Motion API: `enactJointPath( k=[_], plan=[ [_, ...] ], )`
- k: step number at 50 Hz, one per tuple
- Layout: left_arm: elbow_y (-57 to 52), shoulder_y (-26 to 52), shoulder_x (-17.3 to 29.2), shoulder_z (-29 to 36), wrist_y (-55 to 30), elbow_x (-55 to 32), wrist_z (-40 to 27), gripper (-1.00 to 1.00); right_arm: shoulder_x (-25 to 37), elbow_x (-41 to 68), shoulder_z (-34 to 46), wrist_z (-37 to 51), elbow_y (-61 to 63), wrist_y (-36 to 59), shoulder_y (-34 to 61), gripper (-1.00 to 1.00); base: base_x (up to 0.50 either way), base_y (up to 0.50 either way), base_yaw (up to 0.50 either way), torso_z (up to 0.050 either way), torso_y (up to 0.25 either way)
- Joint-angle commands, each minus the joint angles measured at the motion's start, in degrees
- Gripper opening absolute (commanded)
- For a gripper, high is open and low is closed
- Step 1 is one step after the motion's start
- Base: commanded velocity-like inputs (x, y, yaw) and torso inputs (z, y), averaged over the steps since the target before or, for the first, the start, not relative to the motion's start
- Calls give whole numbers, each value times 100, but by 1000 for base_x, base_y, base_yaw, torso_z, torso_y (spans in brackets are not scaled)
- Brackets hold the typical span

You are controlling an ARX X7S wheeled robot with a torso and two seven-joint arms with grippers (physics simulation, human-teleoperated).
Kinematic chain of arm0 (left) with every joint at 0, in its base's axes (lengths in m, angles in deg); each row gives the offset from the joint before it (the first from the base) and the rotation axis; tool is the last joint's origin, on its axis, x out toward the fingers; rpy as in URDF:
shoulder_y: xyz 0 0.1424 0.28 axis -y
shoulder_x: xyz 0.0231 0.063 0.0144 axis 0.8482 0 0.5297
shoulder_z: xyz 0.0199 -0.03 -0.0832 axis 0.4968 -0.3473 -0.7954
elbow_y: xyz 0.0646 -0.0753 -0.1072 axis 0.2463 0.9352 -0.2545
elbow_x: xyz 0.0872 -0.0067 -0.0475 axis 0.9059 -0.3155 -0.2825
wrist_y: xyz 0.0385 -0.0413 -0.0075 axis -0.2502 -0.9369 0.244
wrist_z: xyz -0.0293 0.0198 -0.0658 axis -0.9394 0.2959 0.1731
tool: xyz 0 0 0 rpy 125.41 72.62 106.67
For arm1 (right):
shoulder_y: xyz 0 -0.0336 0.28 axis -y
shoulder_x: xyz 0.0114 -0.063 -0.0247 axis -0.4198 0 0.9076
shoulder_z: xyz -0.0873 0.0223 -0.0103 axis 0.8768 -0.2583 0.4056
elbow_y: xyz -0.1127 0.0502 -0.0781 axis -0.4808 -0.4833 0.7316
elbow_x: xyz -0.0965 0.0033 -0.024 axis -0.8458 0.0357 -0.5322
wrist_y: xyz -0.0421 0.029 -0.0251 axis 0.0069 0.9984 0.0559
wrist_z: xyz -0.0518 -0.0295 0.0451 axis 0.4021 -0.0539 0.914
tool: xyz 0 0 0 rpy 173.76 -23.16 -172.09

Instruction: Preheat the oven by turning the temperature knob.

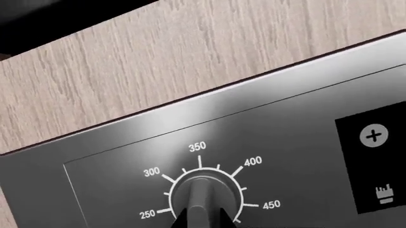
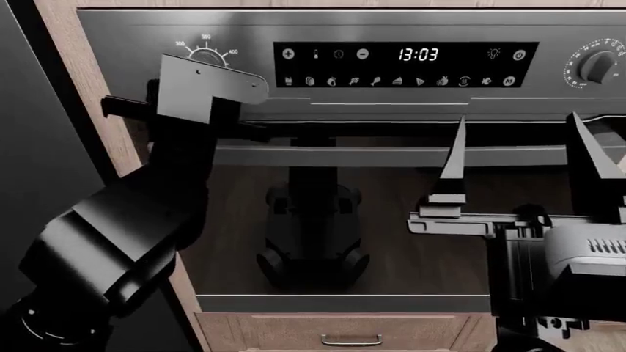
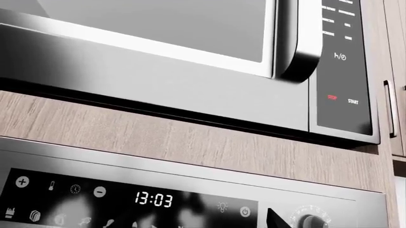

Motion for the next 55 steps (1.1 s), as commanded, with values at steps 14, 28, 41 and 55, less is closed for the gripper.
enactJointPath(
  k=[14, 28, 41, 55],
  plan=[
    [685, 221, 158, 295, 5, 101, 480, -100, 19, 21, 18, 33, -9, 1, 26, 100, 12, -1, -7, 1, 0],
    [705, 199, 279, 629, 72, 322, 598, -100, 34, 25, 45, 55, -1, 6, 21, 100, 12, -1, -6, 1, 0],
    [661, 277, 392, 835, 51, 441, 715, -100, 44, 15, 78, 92, 38, 27, 4, 100, 10, -1, -6, 0, 0],
    [618, 402, 505, 1124, 7, 652, 808, -100, 66, 31, 82, 115, 59, 28, -10, 100, 11, -1, -6, 1, 0]
  ],
)
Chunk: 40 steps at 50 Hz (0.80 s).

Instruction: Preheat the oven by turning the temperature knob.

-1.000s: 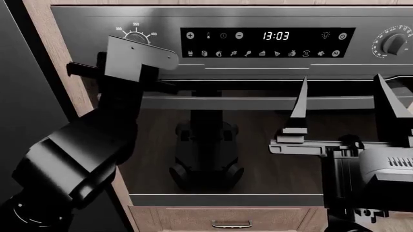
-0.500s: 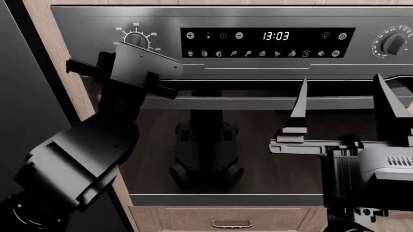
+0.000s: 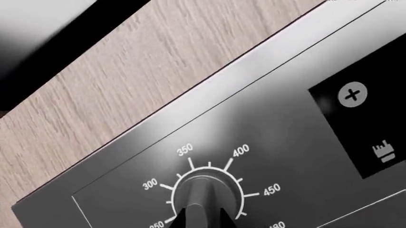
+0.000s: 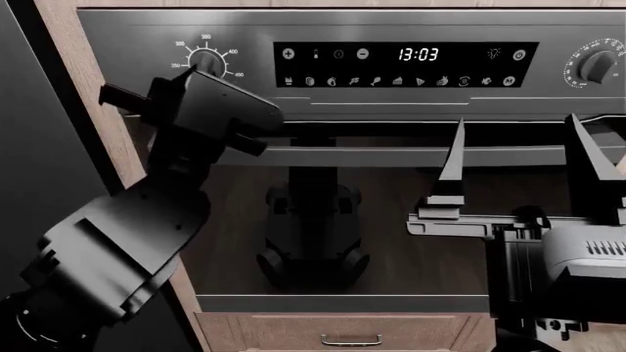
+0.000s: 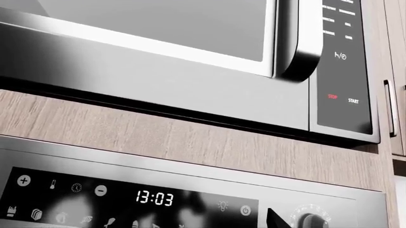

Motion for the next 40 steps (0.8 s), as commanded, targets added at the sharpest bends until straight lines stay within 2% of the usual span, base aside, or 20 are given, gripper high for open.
enactJointPath(
  k=[1, 29, 40],
  plan=[
    [646, 185, 81, 207, 107, -355, 432, -100, 8, -2, 17, 17, 31, 6, -3, 100, 22, 0, -7, 0, 0],
    [664, 288, 230, 899, 102, 149, 554, -100, 41, 29, 20, 62, 99, 66, 53, 100, 11, -2, -6, 1, 0],
    [910, 283, 134, 815, 174, -41, 751, -100, 44, 14, 59, 87, 71, 52, 59, 100, 10, -1, -7, 1, 0]
  ],
)
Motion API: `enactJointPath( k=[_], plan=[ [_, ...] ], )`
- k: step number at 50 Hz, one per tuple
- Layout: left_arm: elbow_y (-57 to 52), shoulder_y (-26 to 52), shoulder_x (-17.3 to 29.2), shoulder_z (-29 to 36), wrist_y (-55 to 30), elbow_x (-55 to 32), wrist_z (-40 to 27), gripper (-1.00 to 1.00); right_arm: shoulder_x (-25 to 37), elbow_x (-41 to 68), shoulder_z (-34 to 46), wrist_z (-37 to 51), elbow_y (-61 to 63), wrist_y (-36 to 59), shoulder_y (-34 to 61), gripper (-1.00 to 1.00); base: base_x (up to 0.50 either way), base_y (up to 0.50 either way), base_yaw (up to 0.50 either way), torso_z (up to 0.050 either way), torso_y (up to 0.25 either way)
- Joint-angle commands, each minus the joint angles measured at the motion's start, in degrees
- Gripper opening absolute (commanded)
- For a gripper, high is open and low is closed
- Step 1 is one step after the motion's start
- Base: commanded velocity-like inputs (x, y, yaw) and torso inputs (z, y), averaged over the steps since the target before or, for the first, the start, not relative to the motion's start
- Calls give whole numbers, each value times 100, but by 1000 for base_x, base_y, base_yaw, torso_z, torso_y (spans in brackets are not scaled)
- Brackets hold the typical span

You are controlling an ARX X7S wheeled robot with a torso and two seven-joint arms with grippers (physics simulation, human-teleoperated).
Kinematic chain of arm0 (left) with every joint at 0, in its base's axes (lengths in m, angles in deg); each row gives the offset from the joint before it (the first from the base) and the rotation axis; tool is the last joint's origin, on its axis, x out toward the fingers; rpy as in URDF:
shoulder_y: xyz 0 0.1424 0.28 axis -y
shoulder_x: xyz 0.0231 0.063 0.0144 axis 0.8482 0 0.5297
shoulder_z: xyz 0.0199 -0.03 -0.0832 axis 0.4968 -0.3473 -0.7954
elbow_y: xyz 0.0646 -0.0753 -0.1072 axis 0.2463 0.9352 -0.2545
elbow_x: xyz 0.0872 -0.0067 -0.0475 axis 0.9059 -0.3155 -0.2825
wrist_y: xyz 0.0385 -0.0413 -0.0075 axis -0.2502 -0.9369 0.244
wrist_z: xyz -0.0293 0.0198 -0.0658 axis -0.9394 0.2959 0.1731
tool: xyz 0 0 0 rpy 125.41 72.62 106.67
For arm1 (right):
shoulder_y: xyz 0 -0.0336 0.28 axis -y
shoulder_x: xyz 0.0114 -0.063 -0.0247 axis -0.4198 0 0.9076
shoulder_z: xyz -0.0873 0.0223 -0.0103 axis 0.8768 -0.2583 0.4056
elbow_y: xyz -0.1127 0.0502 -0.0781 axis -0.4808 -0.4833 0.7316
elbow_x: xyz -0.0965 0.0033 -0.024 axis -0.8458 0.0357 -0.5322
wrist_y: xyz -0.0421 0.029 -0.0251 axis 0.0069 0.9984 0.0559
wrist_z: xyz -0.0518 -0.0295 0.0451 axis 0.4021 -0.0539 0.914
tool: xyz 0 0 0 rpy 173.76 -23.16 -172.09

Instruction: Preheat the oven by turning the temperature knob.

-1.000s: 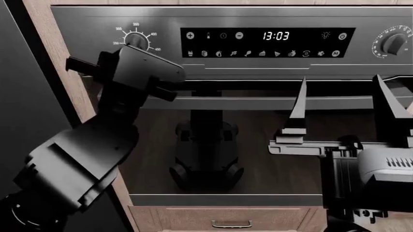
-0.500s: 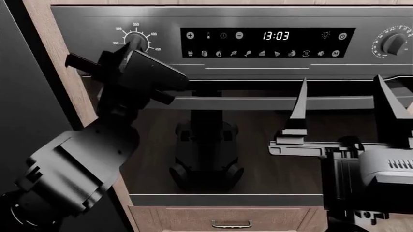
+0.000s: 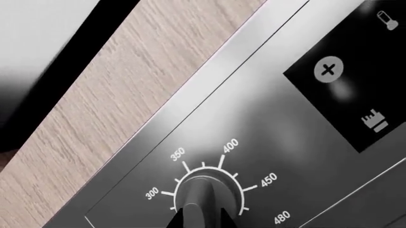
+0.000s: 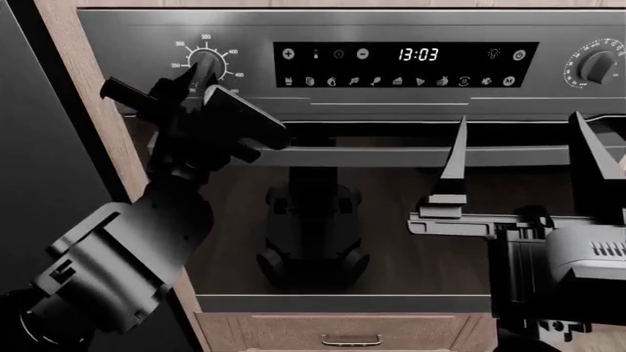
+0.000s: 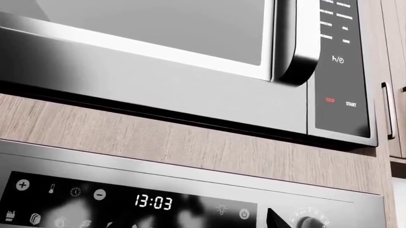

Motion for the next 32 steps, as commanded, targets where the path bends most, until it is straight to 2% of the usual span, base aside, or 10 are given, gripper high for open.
enactJointPath(
  k=[1, 18, 32],
  plan=[
    [906, 125, -94, 83, 273, -870, 626, -100, -1, 1, 16, 14, -7, -2, 23, 100, 24, 0, -8, 0, 0],
    [1114, 330, 1, 577, 465, -355, 712, -100, 19, 43, -8, 37, -14, 4, 29, 100, 14, -3, -10, 1, 0],
    [1469, 424, -53, 593, 605, -357, 866, -100, 39, 19, 23, 76, -9, -14, -2, 100, 15, -3, -12, 1, 0]
  ],
)
